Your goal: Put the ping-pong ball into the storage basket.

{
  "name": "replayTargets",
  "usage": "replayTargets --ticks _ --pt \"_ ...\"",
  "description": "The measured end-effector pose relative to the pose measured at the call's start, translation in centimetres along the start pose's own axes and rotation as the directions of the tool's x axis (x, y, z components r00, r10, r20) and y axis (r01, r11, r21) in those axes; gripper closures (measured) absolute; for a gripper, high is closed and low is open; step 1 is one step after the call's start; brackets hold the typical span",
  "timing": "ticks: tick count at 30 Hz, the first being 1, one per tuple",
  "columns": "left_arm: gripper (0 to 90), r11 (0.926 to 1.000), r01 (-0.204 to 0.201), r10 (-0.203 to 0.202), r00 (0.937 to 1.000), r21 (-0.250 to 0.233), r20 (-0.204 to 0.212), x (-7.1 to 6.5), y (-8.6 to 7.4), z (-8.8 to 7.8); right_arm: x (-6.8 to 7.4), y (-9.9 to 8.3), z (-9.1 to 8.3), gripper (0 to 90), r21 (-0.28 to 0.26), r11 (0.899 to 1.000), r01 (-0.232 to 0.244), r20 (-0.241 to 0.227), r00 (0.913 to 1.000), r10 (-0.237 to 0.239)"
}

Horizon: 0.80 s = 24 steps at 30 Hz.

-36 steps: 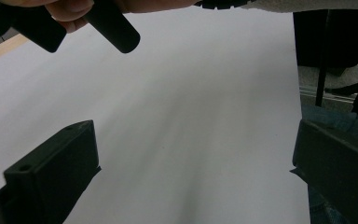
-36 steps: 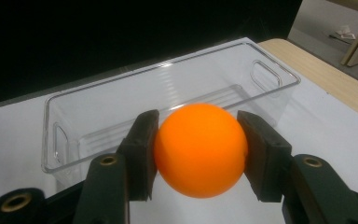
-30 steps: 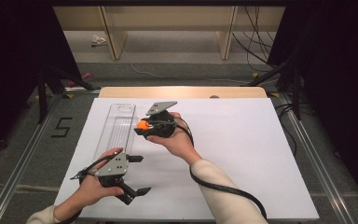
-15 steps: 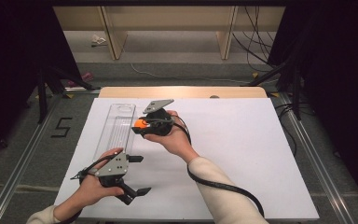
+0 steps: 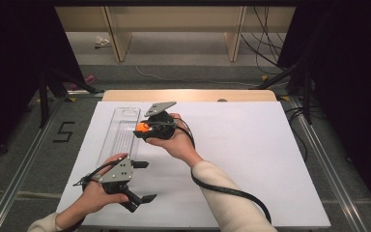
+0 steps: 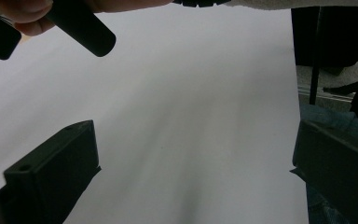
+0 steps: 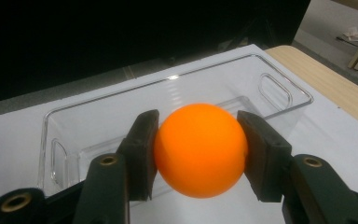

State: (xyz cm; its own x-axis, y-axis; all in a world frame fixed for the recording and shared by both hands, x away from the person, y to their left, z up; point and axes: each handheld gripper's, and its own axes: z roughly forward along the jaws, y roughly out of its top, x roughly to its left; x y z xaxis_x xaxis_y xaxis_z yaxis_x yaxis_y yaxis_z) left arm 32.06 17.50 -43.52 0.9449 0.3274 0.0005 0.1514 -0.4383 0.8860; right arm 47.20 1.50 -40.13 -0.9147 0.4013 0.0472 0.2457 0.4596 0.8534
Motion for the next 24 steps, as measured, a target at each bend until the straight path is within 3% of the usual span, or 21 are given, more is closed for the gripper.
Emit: replayTargets --ticks 24 --pt "0.0 1.0000 -0.002 0.002 1.0000 0.000 0.003 -0.02 0.03 0.01 -0.15 0.94 0.92 51.6 0.009 1.000 0.003 -0.003 1.0000 -0.003"
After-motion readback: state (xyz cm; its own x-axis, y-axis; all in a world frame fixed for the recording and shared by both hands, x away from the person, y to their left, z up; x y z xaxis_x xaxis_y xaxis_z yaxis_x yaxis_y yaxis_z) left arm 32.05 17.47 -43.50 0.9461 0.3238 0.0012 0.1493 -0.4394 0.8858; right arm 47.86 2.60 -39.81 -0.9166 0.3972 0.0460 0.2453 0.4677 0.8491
